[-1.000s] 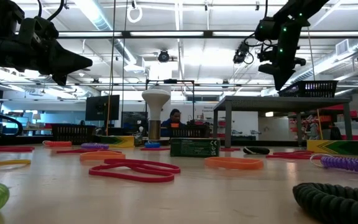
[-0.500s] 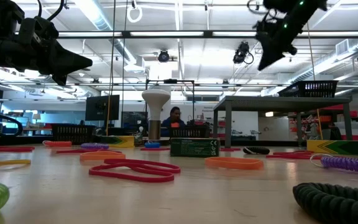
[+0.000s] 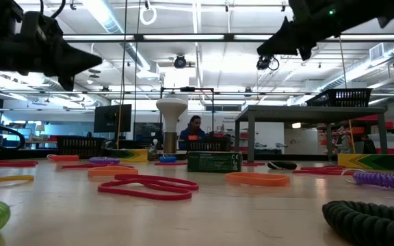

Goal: Pick & Place Office Desk Supplies
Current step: Put the black basket on the shelf

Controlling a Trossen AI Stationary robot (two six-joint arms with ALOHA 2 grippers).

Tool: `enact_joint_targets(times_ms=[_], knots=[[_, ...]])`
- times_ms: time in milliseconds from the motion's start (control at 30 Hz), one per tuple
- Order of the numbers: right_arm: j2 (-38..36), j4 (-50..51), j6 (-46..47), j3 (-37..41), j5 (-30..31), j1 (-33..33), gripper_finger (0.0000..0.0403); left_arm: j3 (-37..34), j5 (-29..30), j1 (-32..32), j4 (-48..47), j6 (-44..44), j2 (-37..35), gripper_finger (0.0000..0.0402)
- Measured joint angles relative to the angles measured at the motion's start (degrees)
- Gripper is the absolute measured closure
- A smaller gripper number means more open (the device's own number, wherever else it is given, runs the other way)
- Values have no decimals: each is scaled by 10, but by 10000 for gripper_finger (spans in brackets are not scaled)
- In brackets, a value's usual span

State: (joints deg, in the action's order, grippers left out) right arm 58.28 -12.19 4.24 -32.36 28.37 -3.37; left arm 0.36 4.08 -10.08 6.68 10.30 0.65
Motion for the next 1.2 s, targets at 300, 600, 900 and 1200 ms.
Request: enact_joint_targets(times_ms=[300,600,900,1200], knots=[[43,-190,-6,91,14,-46,398,0,-17,0,37,127,13,394],[63,-206,-16,106,14,-49,397,37,17,15,-14,160,182,394],[63,-206,-31,106,12,-49,397,173,33,14,-21,65,433,394],[63,-197,-31,106,12,-49,396,308,15,14,20,-65,667,397]])
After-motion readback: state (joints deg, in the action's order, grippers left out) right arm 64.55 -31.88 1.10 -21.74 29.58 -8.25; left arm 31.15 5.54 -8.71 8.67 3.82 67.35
